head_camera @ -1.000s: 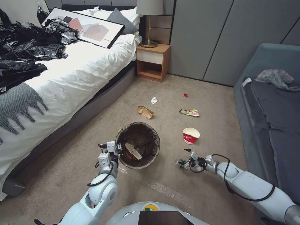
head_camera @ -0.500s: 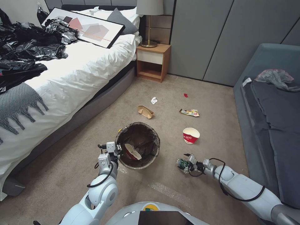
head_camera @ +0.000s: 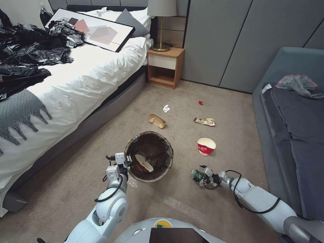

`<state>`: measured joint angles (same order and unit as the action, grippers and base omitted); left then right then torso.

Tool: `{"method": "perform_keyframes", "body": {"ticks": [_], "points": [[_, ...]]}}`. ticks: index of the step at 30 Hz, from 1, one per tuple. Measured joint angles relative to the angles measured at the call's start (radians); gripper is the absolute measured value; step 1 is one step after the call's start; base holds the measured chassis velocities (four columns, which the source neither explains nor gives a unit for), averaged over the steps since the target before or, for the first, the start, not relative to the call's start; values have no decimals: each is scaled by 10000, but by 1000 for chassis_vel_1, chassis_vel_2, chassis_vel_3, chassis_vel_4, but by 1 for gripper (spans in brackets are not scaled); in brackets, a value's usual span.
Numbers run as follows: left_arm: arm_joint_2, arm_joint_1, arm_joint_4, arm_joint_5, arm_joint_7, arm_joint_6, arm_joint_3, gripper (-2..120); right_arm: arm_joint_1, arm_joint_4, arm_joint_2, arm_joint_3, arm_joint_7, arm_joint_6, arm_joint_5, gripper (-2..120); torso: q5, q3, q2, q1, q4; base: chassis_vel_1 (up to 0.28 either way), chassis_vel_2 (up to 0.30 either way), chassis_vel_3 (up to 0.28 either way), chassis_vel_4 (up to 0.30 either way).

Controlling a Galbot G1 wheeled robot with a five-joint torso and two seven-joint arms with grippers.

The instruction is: Pick up the trash bin, then pick up the garbage from the floor and place it into the trash bin.

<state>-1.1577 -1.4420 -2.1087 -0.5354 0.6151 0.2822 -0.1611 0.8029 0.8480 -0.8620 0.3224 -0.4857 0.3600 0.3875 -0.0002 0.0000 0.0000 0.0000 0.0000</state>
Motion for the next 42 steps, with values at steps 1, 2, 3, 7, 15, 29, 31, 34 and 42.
{"method": "perform_keyframes", "body": {"ticks": [1,2,3,7,15,29,31,34,42], "points": [[-10,12,13,0,3,-3,0,3,-48,-118,-64,-2,2,24,-77,100,0,0,0,0,0,0,0,0,0],[-24,30,28,0,7,-6,3,3,-77,-194,-122,-5,10,53,-163,100,-1,0,0,0,0,0,0,0,0],[-24,30,28,0,7,-6,3,3,-77,-194,-122,-5,10,53,-163,100,-1,0,0,0,0,0,0,0,0],[-10,62,58,0,18,-12,7,3,-87,-339,-264,-46,21,138,-348,89,-1,0,0,0,-1,0,0,0,0],[28,87,64,-12,41,-14,2,3,123,-260,-405,-226,35,205,-401,54,-1,0,0,0,-3,0,0,0,0],[120,70,47,-32,56,-6,71,3,559,-84,-472,-757,263,223,-436,34,4,0,2,0,2,0,0,0,0],[123,71,47,-32,56,-5,74,3,596,-46,-472,-803,307,223,-437,34,4,0,2,0,2,0,0,0,0],[131,71,56,-32,56,-6,85,3,701,88,-460,-923,466,223,-437,34,7,0,1,0,1,0,0,0,0],[140,72,74,-33,54,-5,97,3,840,332,-426,-1118,660,205,-445,34,10,2,0,0,1,0,0,0,0]]}}
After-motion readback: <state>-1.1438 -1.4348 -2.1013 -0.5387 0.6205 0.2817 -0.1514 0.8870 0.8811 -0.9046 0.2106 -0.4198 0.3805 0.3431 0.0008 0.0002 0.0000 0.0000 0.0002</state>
